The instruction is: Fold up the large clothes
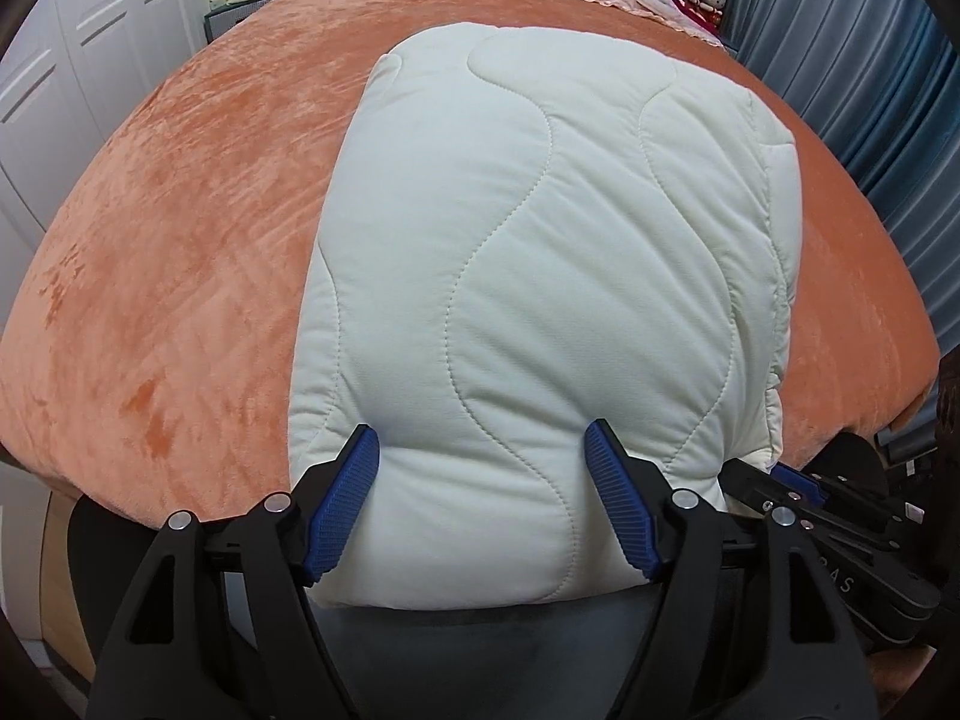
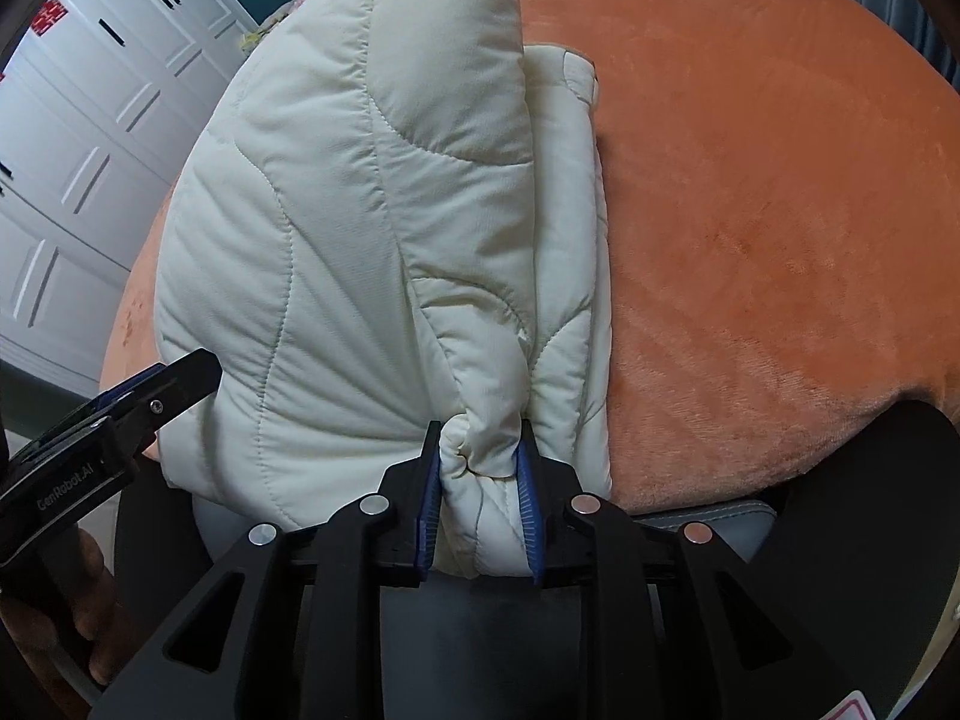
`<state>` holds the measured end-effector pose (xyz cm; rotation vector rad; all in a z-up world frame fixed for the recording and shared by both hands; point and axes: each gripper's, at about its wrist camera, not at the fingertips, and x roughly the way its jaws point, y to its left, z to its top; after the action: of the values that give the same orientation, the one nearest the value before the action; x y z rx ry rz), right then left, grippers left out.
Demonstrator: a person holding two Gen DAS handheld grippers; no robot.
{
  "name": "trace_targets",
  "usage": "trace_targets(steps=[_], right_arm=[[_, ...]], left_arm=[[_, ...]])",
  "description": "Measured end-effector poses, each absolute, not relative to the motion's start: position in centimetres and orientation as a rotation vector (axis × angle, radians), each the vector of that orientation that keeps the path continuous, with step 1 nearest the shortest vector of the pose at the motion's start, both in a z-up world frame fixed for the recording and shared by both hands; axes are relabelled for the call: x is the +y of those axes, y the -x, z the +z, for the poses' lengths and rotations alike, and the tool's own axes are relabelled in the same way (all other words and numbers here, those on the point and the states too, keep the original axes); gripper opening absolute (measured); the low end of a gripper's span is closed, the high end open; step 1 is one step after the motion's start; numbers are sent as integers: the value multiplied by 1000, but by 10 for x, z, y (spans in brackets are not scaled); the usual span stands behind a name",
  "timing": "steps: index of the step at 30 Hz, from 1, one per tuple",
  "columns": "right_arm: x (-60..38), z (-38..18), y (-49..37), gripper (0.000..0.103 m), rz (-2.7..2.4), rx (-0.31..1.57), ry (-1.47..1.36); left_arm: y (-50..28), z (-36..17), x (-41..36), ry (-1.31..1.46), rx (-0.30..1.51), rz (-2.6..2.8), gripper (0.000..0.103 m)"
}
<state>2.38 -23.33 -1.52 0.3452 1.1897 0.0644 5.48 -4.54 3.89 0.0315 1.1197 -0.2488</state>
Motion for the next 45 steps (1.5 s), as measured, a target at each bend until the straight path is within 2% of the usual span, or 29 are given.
trace_targets(steps=[13,18,19,20,24,26,29,33,34,37,41,45], right_arm=[[-237,-29,-40,22,73,1203,-342],[-253,-10,-38,28,103,1206,-451],[-257,-2,-37,34,101,1200,-464],[-261,10,-36,38,97,1181,-477],[-280,66,-51,42,104,1039,-534],[-291,86,-73,53,105,968,-593],[-303,97,-114,55,39,904,-662],[-310,69,-173,55,-21,994,-768],[-308,58,-183,55,-35,1033,-785],[-303,45,-186,12,5,1045,-876],[-301,79,-145,9,-115,837,-736],[-291,45,-163,9,-220,954,-575]], left_arm=[[-57,21,-56,-73,1106,-225,70],[-59,35,-48,-37,1105,-263,71],[-61,43,-42,-6,1108,-278,71],[-63,51,-36,22,1107,-284,71],[-85,93,-11,97,1029,-282,71],[-105,113,-3,119,985,-270,71],[-140,132,1,152,945,-255,71],[-180,132,-5,189,985,-246,71],[-188,128,-7,200,1005,-249,71],[-202,117,-11,234,1056,-254,71],[-203,110,-22,228,1045,-271,71],[-211,81,-47,208,1099,-289,71]])
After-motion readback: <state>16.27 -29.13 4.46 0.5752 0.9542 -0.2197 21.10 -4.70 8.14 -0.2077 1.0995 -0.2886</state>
